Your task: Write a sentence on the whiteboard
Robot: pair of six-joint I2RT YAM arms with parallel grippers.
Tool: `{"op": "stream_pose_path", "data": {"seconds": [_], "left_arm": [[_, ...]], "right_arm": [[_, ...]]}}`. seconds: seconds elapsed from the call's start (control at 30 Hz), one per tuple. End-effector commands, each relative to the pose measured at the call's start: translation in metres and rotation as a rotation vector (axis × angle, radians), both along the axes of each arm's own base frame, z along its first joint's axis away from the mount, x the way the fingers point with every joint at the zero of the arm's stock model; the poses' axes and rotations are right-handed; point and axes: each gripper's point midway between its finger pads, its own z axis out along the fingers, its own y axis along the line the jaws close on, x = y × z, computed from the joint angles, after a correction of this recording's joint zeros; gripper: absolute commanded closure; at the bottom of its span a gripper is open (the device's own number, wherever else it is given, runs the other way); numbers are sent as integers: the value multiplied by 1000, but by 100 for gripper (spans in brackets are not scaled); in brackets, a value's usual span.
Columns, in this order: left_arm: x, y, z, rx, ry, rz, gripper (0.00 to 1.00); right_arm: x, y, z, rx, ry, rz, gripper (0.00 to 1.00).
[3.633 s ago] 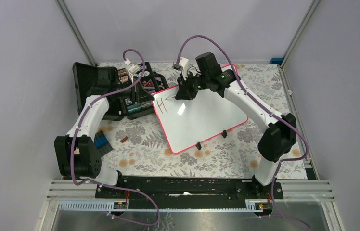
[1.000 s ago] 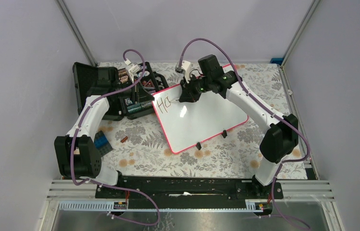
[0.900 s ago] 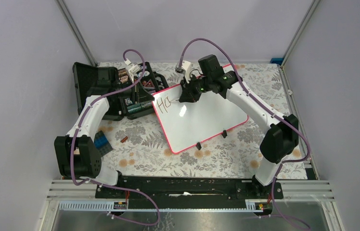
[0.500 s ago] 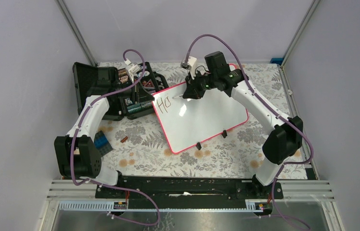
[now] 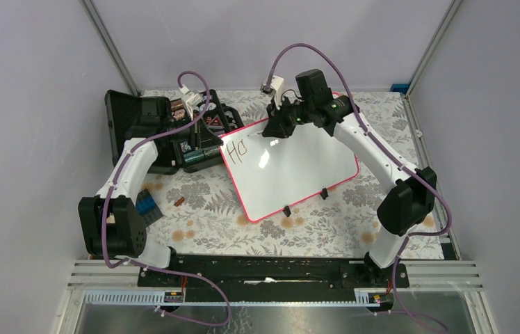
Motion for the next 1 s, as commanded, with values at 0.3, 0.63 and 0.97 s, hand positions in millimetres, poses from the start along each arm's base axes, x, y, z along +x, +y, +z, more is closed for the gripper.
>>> {"op": "stream_pose_path", "data": {"seconds": [0.3, 0.63, 0.97], "left_arm": [[0, -8, 9, 9, -92, -42, 100], [0, -7, 8, 11, -91, -41, 100], [0, -7, 8, 13, -93, -40, 100]], "right_arm": [[-2, -3, -19, -28, 26, 8, 100], [-35, -15, -47, -50, 92, 31, 100], [-55, -14, -47, -37, 107, 64, 100]]}}
